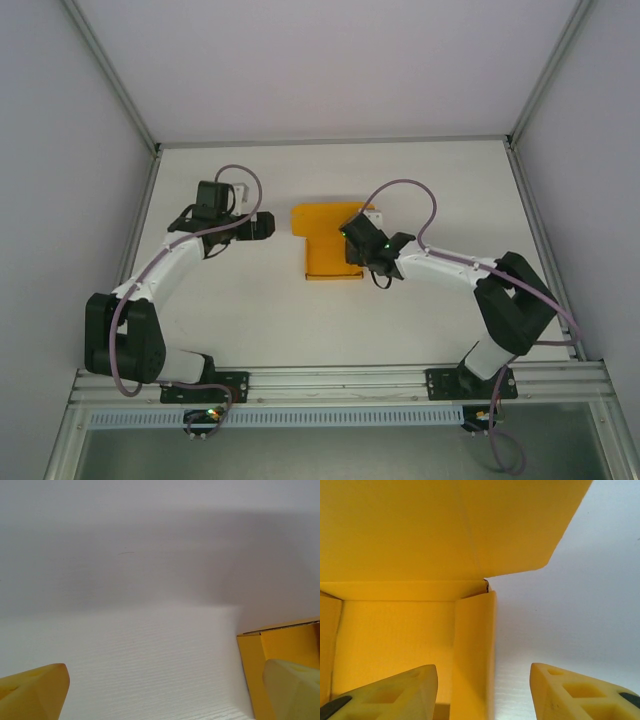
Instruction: Assemble paper box
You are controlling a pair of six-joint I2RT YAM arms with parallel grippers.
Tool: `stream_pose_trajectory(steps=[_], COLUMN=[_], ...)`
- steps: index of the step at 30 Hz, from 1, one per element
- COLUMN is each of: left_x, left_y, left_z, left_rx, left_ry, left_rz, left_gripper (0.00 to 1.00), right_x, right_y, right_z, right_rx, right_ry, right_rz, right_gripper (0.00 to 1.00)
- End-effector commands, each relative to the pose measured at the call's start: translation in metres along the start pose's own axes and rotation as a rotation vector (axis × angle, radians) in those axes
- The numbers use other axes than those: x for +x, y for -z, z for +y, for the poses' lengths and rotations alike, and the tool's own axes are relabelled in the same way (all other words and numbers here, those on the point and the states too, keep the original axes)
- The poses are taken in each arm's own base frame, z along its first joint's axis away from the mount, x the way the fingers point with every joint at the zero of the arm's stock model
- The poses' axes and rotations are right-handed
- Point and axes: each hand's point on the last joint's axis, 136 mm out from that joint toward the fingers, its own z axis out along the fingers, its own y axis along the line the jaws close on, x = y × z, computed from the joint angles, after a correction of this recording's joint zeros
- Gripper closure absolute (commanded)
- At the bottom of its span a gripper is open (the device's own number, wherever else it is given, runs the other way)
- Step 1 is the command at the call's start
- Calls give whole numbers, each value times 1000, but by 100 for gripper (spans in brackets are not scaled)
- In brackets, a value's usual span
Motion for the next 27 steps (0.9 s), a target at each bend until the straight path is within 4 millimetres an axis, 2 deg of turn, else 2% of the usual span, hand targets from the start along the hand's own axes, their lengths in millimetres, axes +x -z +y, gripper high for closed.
stream_pose_trajectory(steps=[1,4,6,9,11,12,15,17,22,24,27], left_x=[-4,-2,-2,1,1,2,0,0,1,1,-1], left_y=[2,1,1,2,3,3,4,4,2,0,-9], left_z=[-6,-5,-4,-2,-2,-2,-2,-2,3,9,12], left_rx=[20,19,15,5,3,2,1,3,-23,-37,28], left_ry=[-29,-30,-30,-30,-34,-36,-33,-35,-22,8,83], left_rz=[-13,-8,-7,-4,-8,-7,-12,-12,-14,-21,-34], left_gripper=[0,0,0,0,0,0,0,0,0,0,0], right_x=[15,19,24,33,38,40,45,43,16,-2,-39], right_y=[-21,-35,-43,-51,-54,-55,-59,-58,-41,-24,18], right_z=[-4,5,10,5,2,0,-5,-5,11,23,45], right_rx=[-16,-73,-91,-73,-67,-64,-54,-60,-188,-290,-524], right_ry=[-5,-4,-5,-18,-23,-25,-24,-24,-12,-14,-43], right_rz=[68,108,132,170,188,196,204,192,39,-53,-224], right_gripper=[50,53,60,68,76,76,98,100,100,100,100])
